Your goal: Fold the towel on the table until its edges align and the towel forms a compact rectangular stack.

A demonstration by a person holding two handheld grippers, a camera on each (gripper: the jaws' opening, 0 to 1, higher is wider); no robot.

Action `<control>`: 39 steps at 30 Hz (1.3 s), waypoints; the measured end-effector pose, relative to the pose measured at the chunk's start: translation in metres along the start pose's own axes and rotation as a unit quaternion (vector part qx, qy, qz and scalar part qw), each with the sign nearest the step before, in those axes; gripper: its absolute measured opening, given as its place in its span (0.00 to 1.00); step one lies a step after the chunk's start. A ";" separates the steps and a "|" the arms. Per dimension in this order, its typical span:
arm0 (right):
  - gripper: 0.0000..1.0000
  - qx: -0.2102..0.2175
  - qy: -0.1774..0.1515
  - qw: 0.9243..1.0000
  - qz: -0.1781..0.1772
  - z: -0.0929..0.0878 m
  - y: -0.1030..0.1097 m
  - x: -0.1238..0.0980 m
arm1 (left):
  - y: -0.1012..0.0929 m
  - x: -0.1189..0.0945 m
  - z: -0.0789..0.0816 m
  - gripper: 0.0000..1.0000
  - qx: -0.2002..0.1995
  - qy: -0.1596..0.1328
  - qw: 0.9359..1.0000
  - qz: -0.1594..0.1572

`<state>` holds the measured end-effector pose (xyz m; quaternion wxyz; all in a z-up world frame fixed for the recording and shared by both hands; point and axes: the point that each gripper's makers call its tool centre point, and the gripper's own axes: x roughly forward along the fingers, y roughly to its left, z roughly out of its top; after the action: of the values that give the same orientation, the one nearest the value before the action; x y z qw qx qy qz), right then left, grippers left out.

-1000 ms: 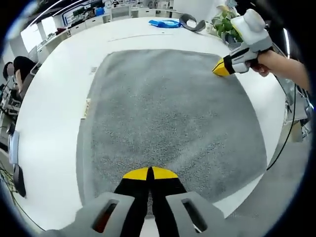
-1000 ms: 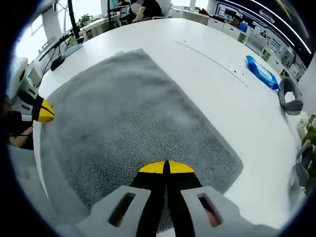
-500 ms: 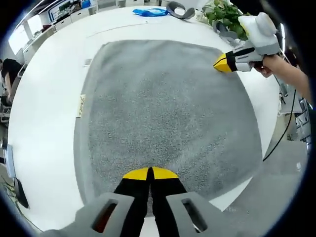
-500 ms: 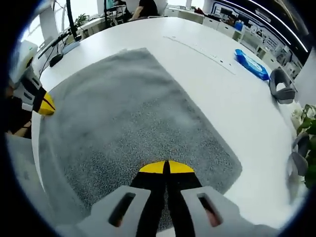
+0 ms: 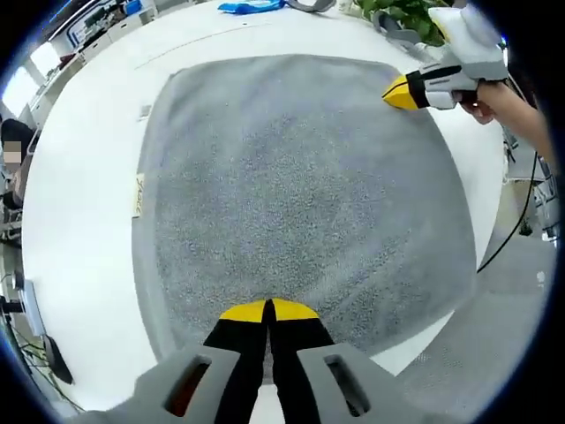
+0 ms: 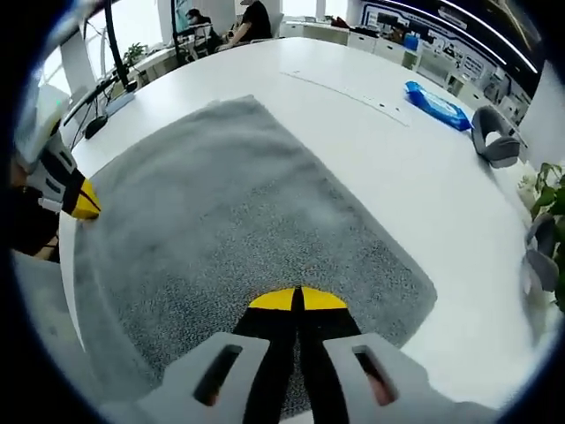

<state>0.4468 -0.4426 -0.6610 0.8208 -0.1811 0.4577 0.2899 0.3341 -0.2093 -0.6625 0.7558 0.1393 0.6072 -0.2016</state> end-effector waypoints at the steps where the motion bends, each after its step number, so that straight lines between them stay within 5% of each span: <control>1: 0.00 0.002 -0.001 1.000 0.001 0.000 0.000 0.000 | 0.000 0.000 0.000 0.00 0.000 0.001 1.000 -0.002; 6: 0.00 0.015 -0.005 1.000 0.013 -0.008 0.000 -0.005 | 0.000 0.001 0.003 0.00 0.012 0.013 1.000 -0.008; 14: 0.00 0.033 -0.014 0.999 0.004 -0.025 -0.001 -0.014 | 0.007 0.003 0.025 0.00 0.088 -0.021 0.994 0.052; 20: 0.00 0.051 -0.015 0.999 0.009 -0.039 0.002 -0.024 | 0.012 0.004 0.033 0.00 0.067 -0.039 0.996 0.037; 39: 0.00 0.053 -0.027 0.998 -0.007 -0.059 0.019 -0.037 | 0.015 0.009 0.049 0.01 0.136 -0.031 0.990 0.009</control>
<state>0.3811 -0.4734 -0.6605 0.8433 -0.1329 0.4487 0.2645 0.3851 -0.2200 -0.6606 0.7502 0.2399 0.5490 -0.2796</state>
